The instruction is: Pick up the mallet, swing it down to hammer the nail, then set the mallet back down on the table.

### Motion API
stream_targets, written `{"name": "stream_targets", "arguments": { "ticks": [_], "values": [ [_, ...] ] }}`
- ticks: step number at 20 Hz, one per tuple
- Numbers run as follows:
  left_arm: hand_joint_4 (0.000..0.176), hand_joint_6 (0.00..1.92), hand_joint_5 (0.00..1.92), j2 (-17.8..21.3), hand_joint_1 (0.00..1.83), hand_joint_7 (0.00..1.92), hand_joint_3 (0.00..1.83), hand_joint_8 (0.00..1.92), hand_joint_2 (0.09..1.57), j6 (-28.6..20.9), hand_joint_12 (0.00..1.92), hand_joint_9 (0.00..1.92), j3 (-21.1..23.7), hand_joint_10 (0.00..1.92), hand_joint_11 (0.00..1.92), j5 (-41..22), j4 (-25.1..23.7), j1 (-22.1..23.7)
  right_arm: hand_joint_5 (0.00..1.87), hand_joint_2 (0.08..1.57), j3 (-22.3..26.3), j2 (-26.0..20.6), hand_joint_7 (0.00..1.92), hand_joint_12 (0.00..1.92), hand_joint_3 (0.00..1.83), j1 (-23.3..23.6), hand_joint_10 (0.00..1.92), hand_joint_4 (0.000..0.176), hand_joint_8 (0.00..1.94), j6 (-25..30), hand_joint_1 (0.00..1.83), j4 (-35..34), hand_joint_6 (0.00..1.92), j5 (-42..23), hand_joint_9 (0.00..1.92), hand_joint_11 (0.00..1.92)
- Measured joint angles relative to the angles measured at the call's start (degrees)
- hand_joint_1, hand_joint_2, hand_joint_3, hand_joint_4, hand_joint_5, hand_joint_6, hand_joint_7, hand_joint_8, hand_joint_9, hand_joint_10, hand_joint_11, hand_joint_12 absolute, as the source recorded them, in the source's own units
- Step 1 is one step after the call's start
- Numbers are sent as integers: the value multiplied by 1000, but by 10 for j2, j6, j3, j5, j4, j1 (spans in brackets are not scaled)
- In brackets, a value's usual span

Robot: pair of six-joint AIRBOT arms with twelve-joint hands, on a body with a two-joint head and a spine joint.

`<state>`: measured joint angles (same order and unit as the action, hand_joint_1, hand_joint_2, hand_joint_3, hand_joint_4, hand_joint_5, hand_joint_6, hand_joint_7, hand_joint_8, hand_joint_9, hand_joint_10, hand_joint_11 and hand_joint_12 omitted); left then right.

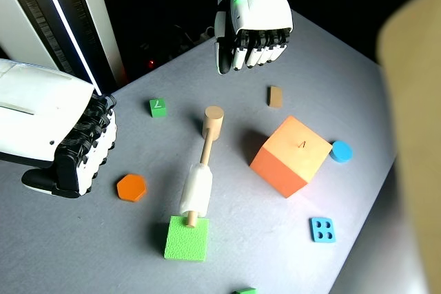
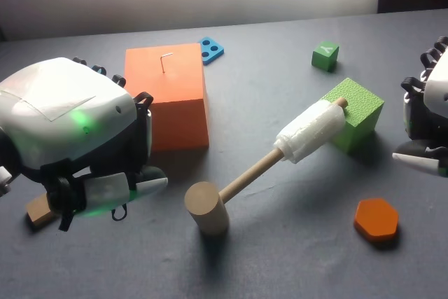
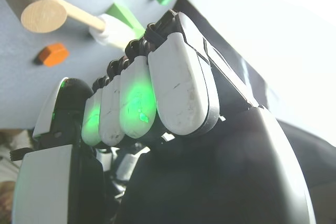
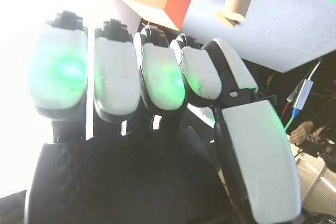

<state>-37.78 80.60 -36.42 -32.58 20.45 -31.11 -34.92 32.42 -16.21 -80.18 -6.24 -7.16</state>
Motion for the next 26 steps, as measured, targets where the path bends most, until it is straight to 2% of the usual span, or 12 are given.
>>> {"name": "stream_targets", "arguments": {
  "ticks": [1,3,10,13,14,15,17,19,20,24,25,26],
  "values": [
    [0,39,26,0,0,24,234,35,972,0,148,4,-1,45,0,0,0,0,81,1131,0,0,70,321,238,0,47,0,33,0,146,0,23,0,61,0],
    [0,0,13,0,0,15,22,0,1078,2,34,4,-2,1,11,6,2,-2,91,1254,0,0,101,381,11,0,10,0,3,-2,109,-1,0,6,98,0],
    [0,3,24,0,0,17,0,4,1087,-14,73,4,-7,0,0,10,-7,-9,81,1259,0,0,86,282,0,9,5,0,3,-23,108,0,2,6,84,0],
    [0,1,15,0,0,17,0,2,1088,-51,69,2,-19,0,0,9,-56,-15,80,1236,-1,1,86,341,0,-4,6,0,1,-40,128,3,0,-43,95,0],
    [0,2,6,0,0,8,0,3,1088,-66,31,0,-23,0,0,10,-70,-20,84,1214,-6,3,86,358,0,-2,5,0,1,-41,225,12,2,-50,94,0],
    [0,4,8,0,0,7,1,3,1089,-77,25,0,-28,0,2,14,-81,-24,69,1108,-16,10,62,358,0,13,4,0,0,-30,586,19,1,-42,78,0],
    [0,7,18,0,0,26,0,10,1088,-89,35,10,-33,4,18,19,-88,-35,37,974,-52,29,2,206,0,38,0,0,0,101,1112,127,13,-25,2,0],
    [0,9,28,0,0,40,0,12,1087,-89,47,22,-47,8,30,37,-93,-36,67,964,-78,37,14,272,0,41,0,0,2,279,1274,293,12,-10,0,0],
    [0,3,18,-2,0,28,0,5,1084,-89,47,11,-55,2,17,43,-92,-36,54,980,-84,43,4,252,0,46,0,0,1,310,1288,318,4,7,0,0],
    [0,3,26,-7,0,27,0,1,1081,-90,84,10,-66,1,0,55,-100,-36,41,1005,-123,112,5,197,3,86,0,0,0,331,1251,329,1,112,0,0],
    [0,1,23,-14,0,23,0,1,1082,-92,104,12,-75,0,0,56,-99,-36,37,1016,-133,134,1,161,5,86,0,0,0,321,1254,296,4,147,0,0],
    [0,0,4,-18,0,5,0,1,1082,-93,44,2,-84,0,0,59,-96,-36,53,1002,-141,146,18,233,0,86,0,0,3,243,1276,198,7,171,0,0]
  ]
}}
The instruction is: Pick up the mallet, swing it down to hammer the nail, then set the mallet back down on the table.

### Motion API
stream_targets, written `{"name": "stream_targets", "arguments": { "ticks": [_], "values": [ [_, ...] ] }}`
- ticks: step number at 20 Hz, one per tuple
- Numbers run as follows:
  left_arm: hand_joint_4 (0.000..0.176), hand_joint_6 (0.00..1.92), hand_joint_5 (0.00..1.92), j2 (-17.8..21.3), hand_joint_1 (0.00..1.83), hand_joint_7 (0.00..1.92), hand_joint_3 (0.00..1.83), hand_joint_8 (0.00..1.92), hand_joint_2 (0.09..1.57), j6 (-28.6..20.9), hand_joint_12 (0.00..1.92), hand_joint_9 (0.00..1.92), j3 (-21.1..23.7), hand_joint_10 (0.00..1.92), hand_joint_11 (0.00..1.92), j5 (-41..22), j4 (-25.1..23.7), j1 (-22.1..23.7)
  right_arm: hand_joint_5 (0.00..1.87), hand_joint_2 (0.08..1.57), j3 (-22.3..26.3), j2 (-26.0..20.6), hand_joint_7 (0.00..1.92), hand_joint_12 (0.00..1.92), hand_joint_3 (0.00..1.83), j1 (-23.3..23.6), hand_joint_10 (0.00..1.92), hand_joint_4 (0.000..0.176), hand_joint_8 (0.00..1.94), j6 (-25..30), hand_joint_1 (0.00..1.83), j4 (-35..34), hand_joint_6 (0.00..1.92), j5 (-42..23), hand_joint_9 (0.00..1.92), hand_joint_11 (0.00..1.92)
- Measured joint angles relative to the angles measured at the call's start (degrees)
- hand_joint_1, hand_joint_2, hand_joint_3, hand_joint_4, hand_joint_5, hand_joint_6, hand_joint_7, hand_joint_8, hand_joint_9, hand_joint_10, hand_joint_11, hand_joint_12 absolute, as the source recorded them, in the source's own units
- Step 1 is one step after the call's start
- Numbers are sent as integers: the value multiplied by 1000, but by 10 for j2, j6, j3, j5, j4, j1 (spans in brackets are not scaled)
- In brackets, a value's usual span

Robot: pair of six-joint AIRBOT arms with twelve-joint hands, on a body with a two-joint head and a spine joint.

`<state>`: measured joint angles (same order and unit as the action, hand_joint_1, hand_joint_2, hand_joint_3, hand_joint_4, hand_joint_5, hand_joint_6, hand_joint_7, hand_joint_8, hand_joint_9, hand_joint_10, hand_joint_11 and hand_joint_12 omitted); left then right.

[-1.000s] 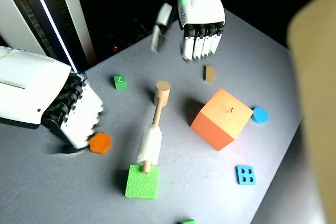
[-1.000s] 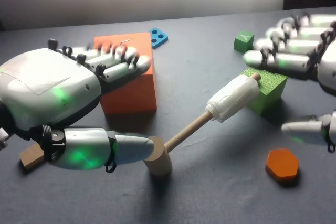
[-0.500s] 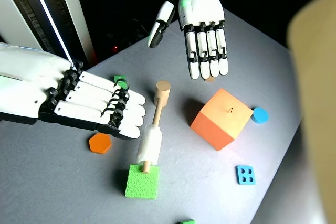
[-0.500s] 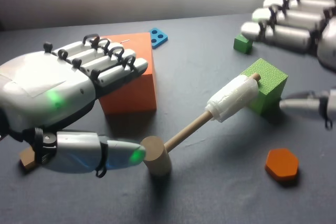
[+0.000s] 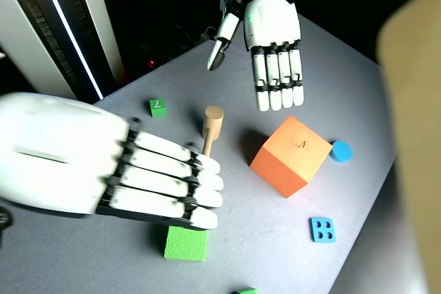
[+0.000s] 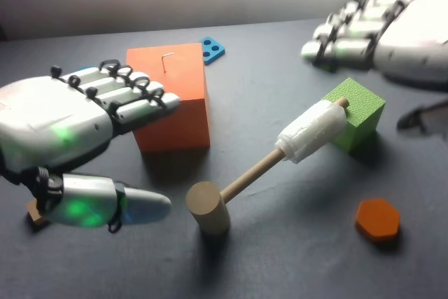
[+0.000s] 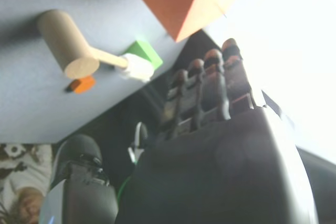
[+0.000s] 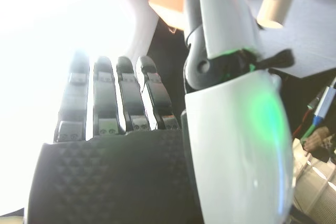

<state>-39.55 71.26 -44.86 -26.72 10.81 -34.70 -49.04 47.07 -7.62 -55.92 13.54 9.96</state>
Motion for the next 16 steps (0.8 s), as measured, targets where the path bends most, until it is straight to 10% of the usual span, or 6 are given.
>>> {"name": "stream_targets", "arguments": {
  "ticks": [1,4,16],
  "values": [
    [0,0,2,-7,0,9,0,3,1081,-5,40,3,-19,1,9,1,4,0,60,992,-14,13,19,310,0,7,1,0,1,-202,1287,-192,4,32,5,0],
    [0,0,2,-23,0,9,0,3,1081,-9,40,3,-30,1,9,-2,5,0,60,992,-22,28,19,310,0,24,1,0,1,-243,1287,-234,4,56,5,0],
    [0,5,31,-76,0,26,1,6,1096,-30,120,17,-84,5,0,-64,25,-39,65,989,-65,133,19,331,5,26,0,0,2,-68,1300,-53,3,96,2,0]
  ]
}}
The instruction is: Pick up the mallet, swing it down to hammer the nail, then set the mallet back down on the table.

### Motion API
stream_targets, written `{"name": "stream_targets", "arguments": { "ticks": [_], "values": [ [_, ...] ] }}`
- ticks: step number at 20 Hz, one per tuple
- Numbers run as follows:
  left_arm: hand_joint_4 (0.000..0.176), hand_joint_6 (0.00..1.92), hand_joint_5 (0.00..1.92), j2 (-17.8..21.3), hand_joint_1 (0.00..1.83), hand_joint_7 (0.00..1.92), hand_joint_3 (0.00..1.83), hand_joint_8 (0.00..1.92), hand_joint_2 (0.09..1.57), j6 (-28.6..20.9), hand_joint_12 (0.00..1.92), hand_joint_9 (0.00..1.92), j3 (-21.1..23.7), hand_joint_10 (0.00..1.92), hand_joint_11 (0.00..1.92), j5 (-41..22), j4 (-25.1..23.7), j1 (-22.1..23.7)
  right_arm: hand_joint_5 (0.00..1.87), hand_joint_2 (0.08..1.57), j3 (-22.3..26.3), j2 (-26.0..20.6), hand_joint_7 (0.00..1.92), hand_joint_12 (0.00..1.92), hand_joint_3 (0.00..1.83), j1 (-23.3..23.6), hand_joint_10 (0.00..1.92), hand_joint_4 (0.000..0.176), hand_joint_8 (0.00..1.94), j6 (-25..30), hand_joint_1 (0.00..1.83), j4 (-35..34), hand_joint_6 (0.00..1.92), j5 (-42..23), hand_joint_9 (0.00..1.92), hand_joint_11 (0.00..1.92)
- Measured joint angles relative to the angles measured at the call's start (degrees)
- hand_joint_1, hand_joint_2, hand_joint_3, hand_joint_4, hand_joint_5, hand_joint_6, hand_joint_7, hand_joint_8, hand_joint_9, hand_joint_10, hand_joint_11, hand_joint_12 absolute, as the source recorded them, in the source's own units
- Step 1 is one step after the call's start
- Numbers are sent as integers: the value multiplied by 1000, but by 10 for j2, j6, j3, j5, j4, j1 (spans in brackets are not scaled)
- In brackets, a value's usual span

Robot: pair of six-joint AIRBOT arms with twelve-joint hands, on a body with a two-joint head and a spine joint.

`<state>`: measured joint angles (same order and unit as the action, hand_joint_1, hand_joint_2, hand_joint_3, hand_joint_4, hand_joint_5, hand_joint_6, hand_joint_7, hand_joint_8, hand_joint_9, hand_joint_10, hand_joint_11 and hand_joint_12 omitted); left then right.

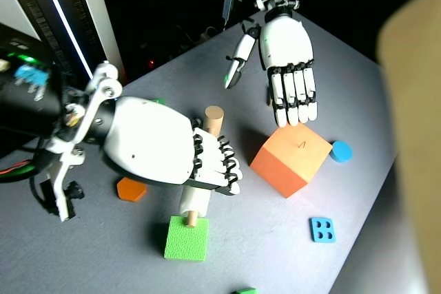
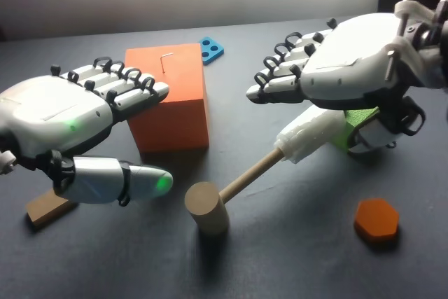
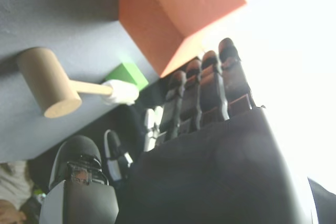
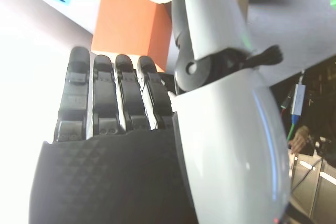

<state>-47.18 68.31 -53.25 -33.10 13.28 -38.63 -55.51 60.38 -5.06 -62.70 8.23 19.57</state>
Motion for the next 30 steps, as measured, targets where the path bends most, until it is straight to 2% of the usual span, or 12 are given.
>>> {"name": "stream_targets", "arguments": {
  "ticks": [2,5,8,11,12,13,16,18,21,27,28,30],
  "values": [
    [0,0,7,-9,0,11,3,0,1101,-4,105,7,-10,0,0,-7,4,-3,51,1001,-7,10,13,278,7,-12,0,0,2,1,1280,0,1,1,0,0],
    [0,6,53,-12,0,64,1,6,1099,-8,220,50,-17,7,0,-10,4,-3,71,983,-28,28,35,349,0,-28,4,0,3,9,1274,-1,4,-3,14,0],
    [0,0,25,-18,0,30,1,1,1102,-10,122,21,-24,0,0,-10,4,-3,83,971,-59,47,26,386,0,-43,3,0,0,14,1303,0,4,-11,16,0],
    [0,0,23,-20,0,20,0,0,1096,-12,118,17,-26,0,0,-12,2,-7,111,944,-92,77,66,448,0,-61,7,0,4,33,1337,0,4,-2,46,0],
    [0,0,24,-21,0,19,3,0,1105,-12,99,16,-26,0,0,-12,3,-8,78,952,-100,84,49,416,0,-65,1,0,0,42,1324,-1,0,0,34,0],
    [0,2,32,-24,0,32,0,2,1101,-14,130,25,-29,2,0,-12,3,-11,86,947,-108,91,52,475,0,-70,7,0,2,45,1305,-1,4,0,54,0],
    [0,1,36,-28,0,37,0,1,1101,-23,161,31,-31,2,0,-15,4,-17,91,941,-131,110,60,485,0,-71,8,0,4,52,1313,0,6,-3,59,0],
    [0,2,31,-35,0,32,0,4,1101,-28,115,24,-34,5,0,-26,5,-24,73,951,-143,122,40,349,1,-75,3,0,2,64,1311,0,1,-10,20,0],
    [0,0,32,-37,0,37,0,1,1097,-35,155,31,-34,2,0,-30,4,-26,84,945,-162,145,56,433,0,-80,9,0,5,70,1293,0,4,-12,41,0],
    [0,4,45,-42,0,48,0,5,1100,-40,179,40,-37,6,0,-37,5,-30,86,967,-196,175,45,397,6,-83,0,0,1,70,1296,0,3,-5,24,0],
    [0,5,51,-42,0,55,1,7,1102,-40,185,49,-37,9,0,-37,5,-30,102,968,-196,176,64,445,4,-83,5,0,5,70,1277,-1,6,-2,38,0],
    [0,1,31,-42,0,30,1,1,1102,-41,105,22,-37,2,0,-38,5,-30,87,984,-196,179,62,414,8,-83,5,0,2,70,1286,-14,4,0,44,0]
  ]
}}
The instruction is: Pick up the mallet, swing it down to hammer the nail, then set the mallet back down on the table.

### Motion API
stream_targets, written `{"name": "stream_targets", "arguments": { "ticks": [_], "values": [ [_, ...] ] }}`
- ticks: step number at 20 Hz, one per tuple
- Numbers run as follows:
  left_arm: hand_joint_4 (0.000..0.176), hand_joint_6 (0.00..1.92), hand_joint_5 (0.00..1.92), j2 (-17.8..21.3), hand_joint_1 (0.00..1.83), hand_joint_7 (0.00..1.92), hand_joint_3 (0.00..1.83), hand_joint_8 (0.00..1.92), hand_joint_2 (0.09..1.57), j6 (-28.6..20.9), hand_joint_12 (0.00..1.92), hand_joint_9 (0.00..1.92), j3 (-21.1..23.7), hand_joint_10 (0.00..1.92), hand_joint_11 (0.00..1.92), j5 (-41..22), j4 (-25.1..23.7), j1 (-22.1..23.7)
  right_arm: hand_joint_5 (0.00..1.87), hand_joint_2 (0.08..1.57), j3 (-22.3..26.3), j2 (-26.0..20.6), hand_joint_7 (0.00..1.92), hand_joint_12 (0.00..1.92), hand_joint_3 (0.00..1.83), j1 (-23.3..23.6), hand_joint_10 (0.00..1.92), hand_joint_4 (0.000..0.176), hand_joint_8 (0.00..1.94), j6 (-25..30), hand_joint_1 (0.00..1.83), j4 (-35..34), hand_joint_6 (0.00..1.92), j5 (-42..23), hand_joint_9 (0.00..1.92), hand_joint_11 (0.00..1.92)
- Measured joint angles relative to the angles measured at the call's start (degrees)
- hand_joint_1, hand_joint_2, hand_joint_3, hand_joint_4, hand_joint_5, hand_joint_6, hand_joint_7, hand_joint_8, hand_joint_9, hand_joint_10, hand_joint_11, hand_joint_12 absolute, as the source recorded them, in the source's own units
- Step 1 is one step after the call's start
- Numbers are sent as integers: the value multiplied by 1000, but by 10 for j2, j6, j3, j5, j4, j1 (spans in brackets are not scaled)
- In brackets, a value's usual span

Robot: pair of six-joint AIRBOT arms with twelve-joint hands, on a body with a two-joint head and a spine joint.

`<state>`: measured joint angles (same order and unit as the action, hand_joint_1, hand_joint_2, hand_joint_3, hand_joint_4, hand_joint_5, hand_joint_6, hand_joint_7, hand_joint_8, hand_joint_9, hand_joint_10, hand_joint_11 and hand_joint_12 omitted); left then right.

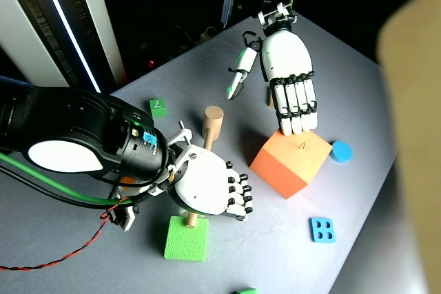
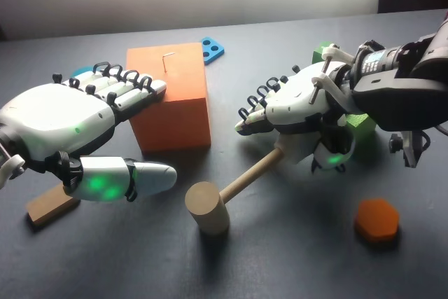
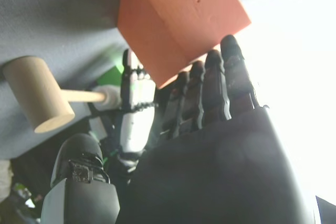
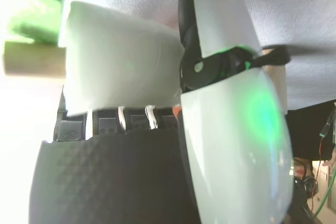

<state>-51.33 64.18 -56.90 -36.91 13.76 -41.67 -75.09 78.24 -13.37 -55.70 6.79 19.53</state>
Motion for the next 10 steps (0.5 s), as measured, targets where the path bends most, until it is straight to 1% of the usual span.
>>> {"name": "stream_targets", "arguments": {
  "ticks": [4,5,7,10],
  "values": [
    [0,0,28,0,0,25,2,0,1104,-1,97,18,0,2,0,0,0,0,83,997,0,6,58,423,9,0,5,0,0,0,1266,-1,2,2,50,0],
    [0,1,50,0,0,45,1,1,1103,-2,160,35,0,3,0,0,0,0,106,986,0,6,77,478,3,0,9,0,4,0,1238,-2,7,5,68,0],
    [0,0,56,0,0,49,3,1,1104,-2,159,38,0,3,0,0,0,0,123,976,0,6,78,466,0,0,0,0,0,-3,1199,-1,3,10,60,0],
    [0,0,59,1,0,46,4,0,1114,-6,156,37,0,0,0,0,0,0,151,958,0,6,102,592,0,0,5,0,4,-9,1173,-1,6,11,81,0]
  ]
}}
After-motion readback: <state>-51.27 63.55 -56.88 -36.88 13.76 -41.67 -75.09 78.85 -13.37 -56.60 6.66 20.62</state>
